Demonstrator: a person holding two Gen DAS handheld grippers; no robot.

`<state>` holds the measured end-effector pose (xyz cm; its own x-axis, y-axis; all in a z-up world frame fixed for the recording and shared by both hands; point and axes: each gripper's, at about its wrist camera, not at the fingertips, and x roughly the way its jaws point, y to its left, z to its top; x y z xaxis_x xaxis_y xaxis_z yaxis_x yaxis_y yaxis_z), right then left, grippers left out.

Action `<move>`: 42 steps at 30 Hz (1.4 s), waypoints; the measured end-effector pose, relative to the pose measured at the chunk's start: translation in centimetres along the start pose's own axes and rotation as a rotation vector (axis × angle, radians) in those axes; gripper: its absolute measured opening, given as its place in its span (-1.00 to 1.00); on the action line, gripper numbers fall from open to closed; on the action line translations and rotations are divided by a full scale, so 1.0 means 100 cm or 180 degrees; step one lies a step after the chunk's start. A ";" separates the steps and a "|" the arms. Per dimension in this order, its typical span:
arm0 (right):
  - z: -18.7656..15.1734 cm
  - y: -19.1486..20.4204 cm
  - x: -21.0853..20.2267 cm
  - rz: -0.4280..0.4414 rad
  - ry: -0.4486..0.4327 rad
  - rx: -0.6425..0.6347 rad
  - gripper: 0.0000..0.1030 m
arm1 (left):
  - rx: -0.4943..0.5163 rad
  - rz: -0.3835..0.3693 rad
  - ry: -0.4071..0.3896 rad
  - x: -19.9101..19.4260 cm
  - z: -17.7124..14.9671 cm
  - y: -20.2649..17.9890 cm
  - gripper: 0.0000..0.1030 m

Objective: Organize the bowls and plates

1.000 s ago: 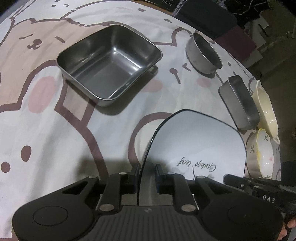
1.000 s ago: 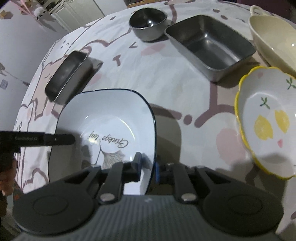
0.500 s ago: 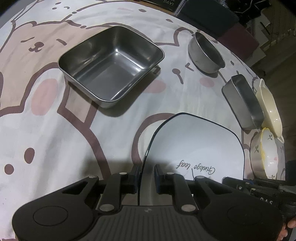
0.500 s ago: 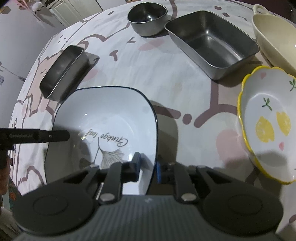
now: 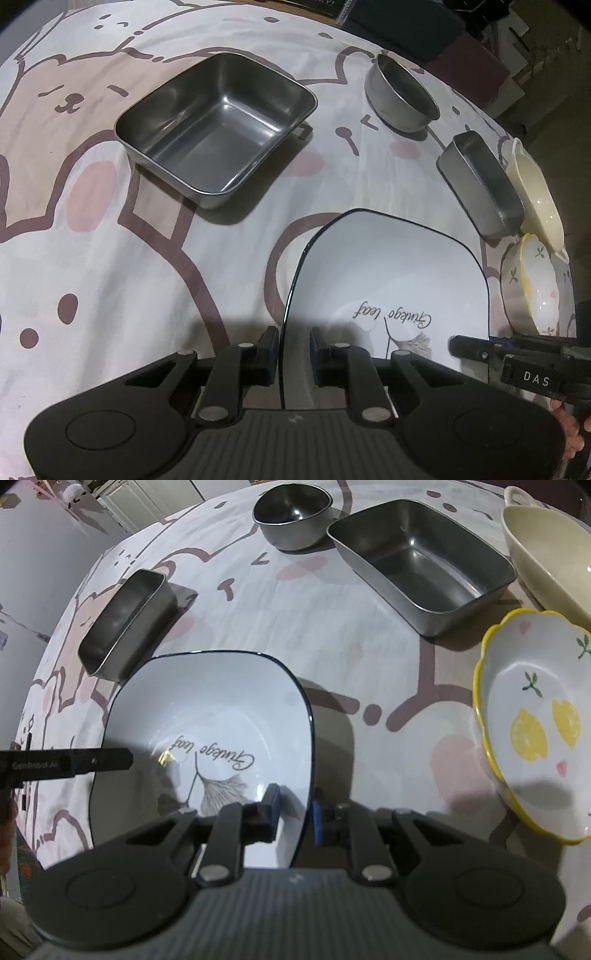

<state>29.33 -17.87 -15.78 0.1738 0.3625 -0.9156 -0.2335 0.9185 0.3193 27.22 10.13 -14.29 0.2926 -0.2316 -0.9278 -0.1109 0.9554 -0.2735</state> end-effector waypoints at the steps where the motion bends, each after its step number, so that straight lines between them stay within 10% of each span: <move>1: -0.001 0.001 0.000 -0.0009 0.0000 -0.0005 -0.58 | 0.0006 0.0005 -0.0002 0.000 0.000 0.000 -0.62; 17: -0.015 -0.002 -0.021 -0.0094 -0.0086 -0.0021 -0.53 | 0.0115 0.0049 -0.0131 -0.019 -0.015 -0.001 -0.14; 27: -0.032 0.004 -0.046 -0.0082 -0.0272 -0.0119 0.18 | 0.0403 0.0080 -0.0295 -0.042 -0.035 -0.020 0.92; 36: -0.045 0.000 -0.087 -0.0226 -0.0702 -0.0178 0.98 | 0.0607 0.0165 -0.0706 -0.064 -0.042 -0.059 1.00; 42: -0.052 -0.028 -0.127 -0.0439 -0.1271 0.0015 0.99 | 0.0743 0.0073 -0.0970 -0.069 -0.037 -0.106 1.00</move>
<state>22.79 -25.84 -6.32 0.5604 0.2682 -0.7836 -0.1778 0.9630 0.2024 22.86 0.95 -5.93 0.5655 -0.1781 -0.8053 0.0883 0.9839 -0.1557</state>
